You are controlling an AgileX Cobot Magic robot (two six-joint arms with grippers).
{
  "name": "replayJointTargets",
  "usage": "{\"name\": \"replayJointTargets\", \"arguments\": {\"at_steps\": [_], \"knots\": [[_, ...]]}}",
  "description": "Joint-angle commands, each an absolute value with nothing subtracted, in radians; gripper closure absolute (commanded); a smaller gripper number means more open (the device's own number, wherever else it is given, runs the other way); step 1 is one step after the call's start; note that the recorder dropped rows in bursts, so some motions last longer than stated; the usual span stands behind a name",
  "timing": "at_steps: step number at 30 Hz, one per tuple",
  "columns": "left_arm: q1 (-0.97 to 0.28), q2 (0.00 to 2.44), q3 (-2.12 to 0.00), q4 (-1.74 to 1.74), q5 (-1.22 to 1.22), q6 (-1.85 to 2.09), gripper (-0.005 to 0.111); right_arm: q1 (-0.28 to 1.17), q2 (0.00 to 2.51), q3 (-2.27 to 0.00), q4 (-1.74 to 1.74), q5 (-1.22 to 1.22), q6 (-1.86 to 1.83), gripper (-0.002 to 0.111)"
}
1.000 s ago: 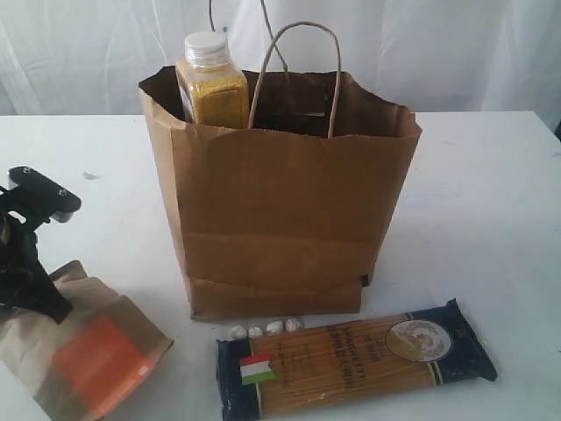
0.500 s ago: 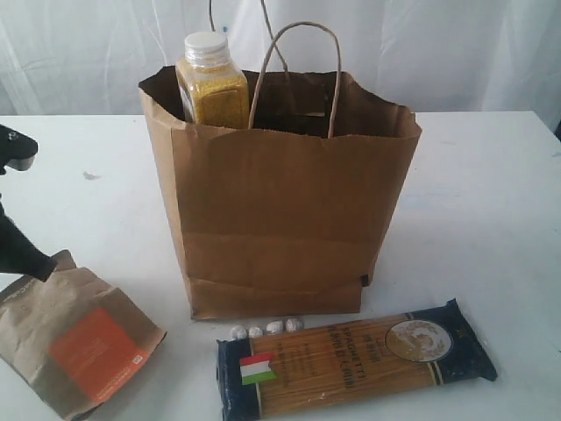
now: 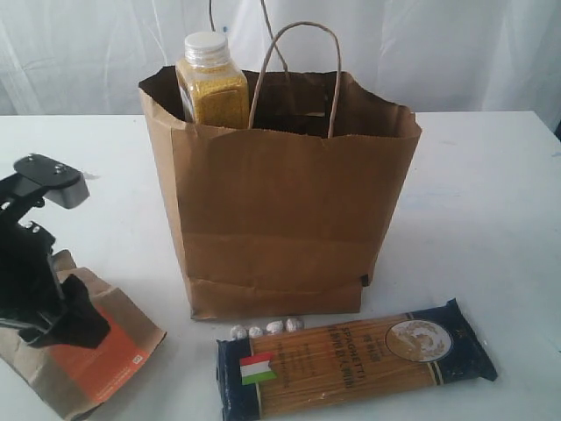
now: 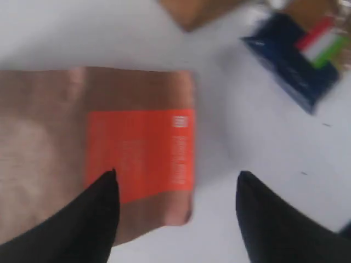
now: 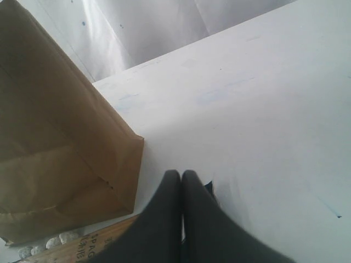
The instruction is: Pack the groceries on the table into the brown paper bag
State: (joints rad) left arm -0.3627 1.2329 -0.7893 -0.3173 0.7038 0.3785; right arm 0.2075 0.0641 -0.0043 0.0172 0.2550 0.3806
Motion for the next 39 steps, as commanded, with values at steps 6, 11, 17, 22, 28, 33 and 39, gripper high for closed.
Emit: {"name": "replayJointTargets", "arguments": {"at_steps": [6,11,17,22,28,33,39], "knots": [[-0.48,1.223,-0.782,-0.423,0.761,0.479,0.041,0.2,0.061,0.0,0.006,0.245,0.38,0.108],[-0.612,1.225,-0.782,-0.011,0.714,0.122,0.041,0.2,0.061,0.0,0.006,0.245,0.38,0.108],[-0.818,1.292,-0.78,0.328,0.726,-0.256,0.041,0.2,0.061,0.0,0.006,0.245,0.38,0.108],[-0.963,1.421,-0.78,0.529,0.728,-0.482,0.041,0.2,0.061,0.0,0.006,0.245,0.376,0.108],[-1.034,1.561,-0.78,0.596,0.716,-0.606,0.041,0.2,0.061,0.0,0.01,0.245,0.376,0.108],[-1.049,1.642,-0.78,0.652,0.707,-0.656,0.041,0.2,0.061,0.0,0.01,0.245,0.376,0.108],[-1.049,1.72,-0.78,0.669,0.707,-0.658,0.041,0.2,0.061,0.0,0.01,0.245,0.376,0.108]]}}
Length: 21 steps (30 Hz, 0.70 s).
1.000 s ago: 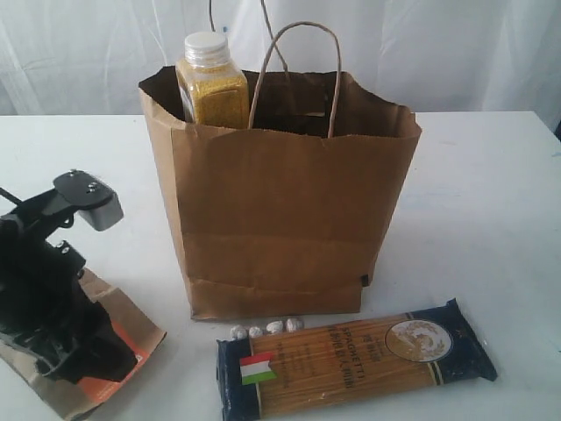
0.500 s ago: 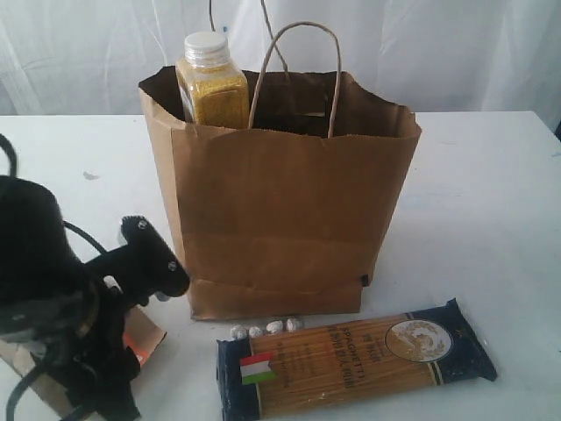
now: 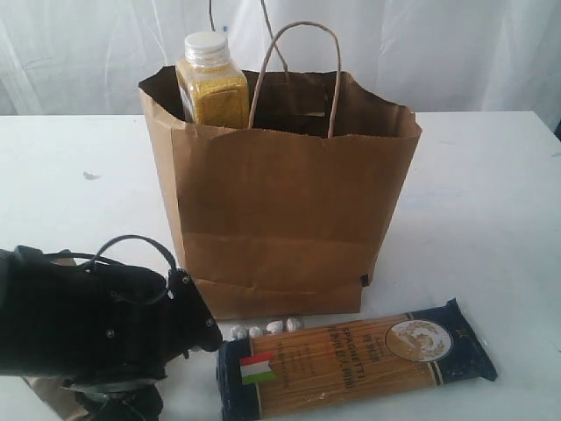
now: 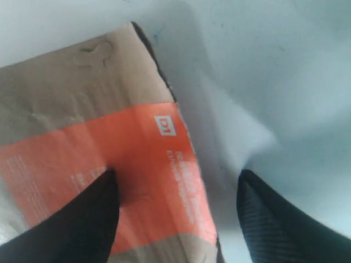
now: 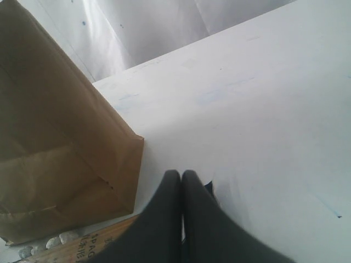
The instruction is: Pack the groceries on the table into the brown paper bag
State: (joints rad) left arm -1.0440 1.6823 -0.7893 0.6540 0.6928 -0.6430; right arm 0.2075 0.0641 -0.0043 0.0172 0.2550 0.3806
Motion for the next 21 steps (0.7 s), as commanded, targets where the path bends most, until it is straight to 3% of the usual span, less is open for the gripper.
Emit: {"name": "replayJointTargets", "arguments": {"at_steps": [1,5,13,21], "knots": [[-1.049,1.731,-0.78,0.676,0.707,-0.663,0.041,0.2,0.061,0.0,0.01,0.245,0.376,0.108],[-1.049,1.758,-0.78,0.747,0.745,-0.726,0.051,0.2,0.061,0.0,0.01,0.245,0.376,0.108],[-1.049,1.773,-0.78,0.867,0.895,-0.738,0.106,0.2,0.061,0.0,0.01,0.245,0.376,0.108],[-1.049,1.747,-0.78,0.903,1.05,-0.707,0.107,0.2,0.061,0.0,0.007,0.245,0.376,0.108]]}}
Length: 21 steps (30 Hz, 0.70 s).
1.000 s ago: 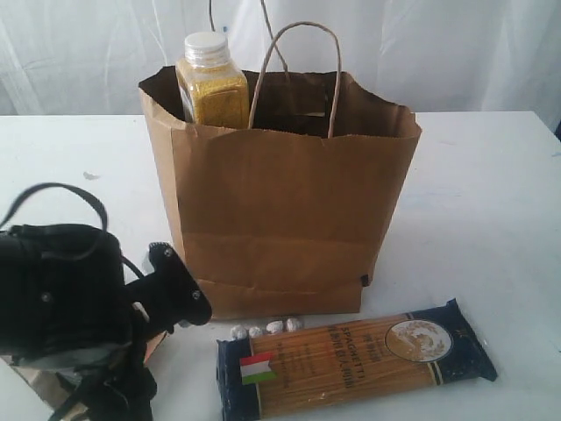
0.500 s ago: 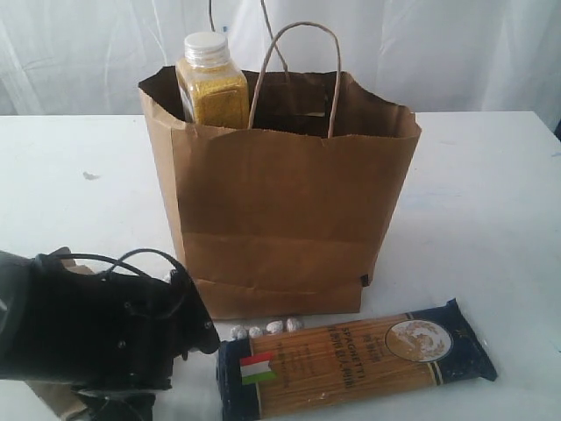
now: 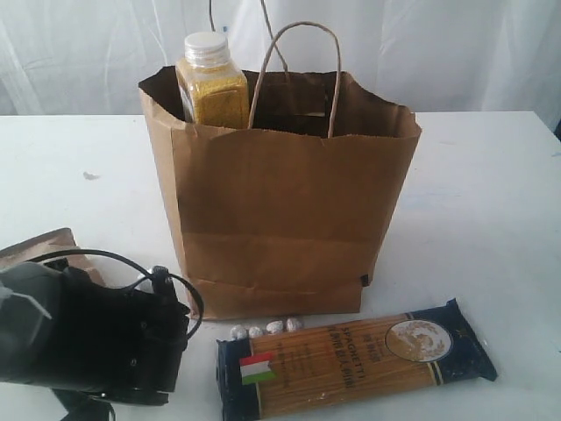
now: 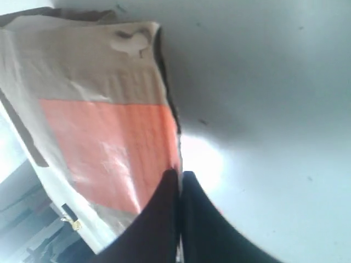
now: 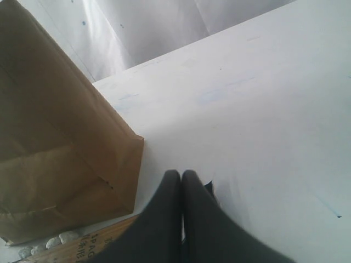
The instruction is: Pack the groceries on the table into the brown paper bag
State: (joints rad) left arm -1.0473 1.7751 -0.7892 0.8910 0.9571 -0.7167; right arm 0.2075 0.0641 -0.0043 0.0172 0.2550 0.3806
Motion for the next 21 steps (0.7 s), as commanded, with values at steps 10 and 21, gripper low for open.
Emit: {"name": "replayJointTargets", "arguments": {"at_steps": [10,21], "knots": [[-1.049,1.518,-0.787,0.835,1.05,-0.689,0.107,0.2,0.061,0.0,0.007,0.245,0.376,0.108],[-1.049,1.266,-0.991,0.759,1.163,-0.52,0.107,0.2,0.061,0.0,0.007,0.245,0.376,0.108]]}}
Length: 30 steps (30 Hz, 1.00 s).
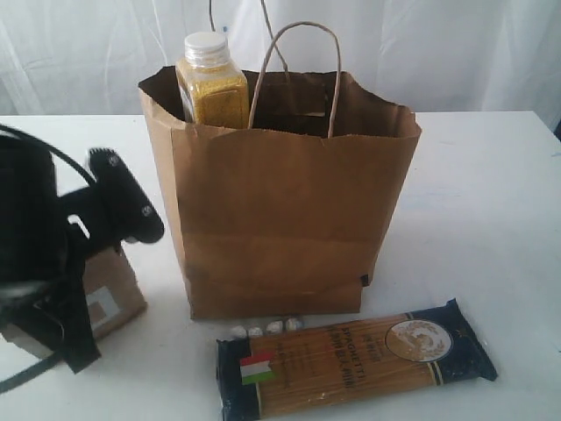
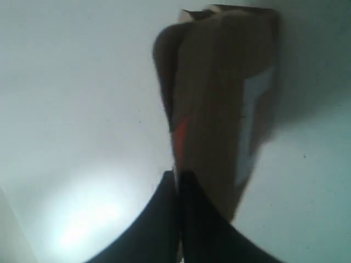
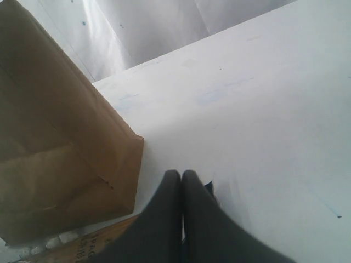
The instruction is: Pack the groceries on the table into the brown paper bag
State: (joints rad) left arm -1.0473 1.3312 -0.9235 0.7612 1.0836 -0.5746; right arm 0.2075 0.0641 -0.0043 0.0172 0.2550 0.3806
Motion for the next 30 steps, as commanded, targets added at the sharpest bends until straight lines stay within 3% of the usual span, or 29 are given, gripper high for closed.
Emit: {"name": "replayJointTargets", "arguments": {"at_steps": [1,20,26,30], "knots": [[-1.049,1.257,-1.007,0.752,1.171,-0.515,0.107,0.2,0.061,0.0,0.007,0.245,0.376,0.108],[-1.049,1.245,-1.023,0.365,1.117,-0.428,0.107,0.2,0.059,0.0,0.007,0.245,0.376,0.108],[-1.049,1.245,-0.94,0.333,1.05,-0.441,0.107,0.2,0.0,0.0,0.007,0.245,0.376,0.108],[-1.049,1.245,-0.906,0.337,1.034,-0.466,0.092,0.2,0.0,0.0,0.007,0.23,0.378,0.108]]}}
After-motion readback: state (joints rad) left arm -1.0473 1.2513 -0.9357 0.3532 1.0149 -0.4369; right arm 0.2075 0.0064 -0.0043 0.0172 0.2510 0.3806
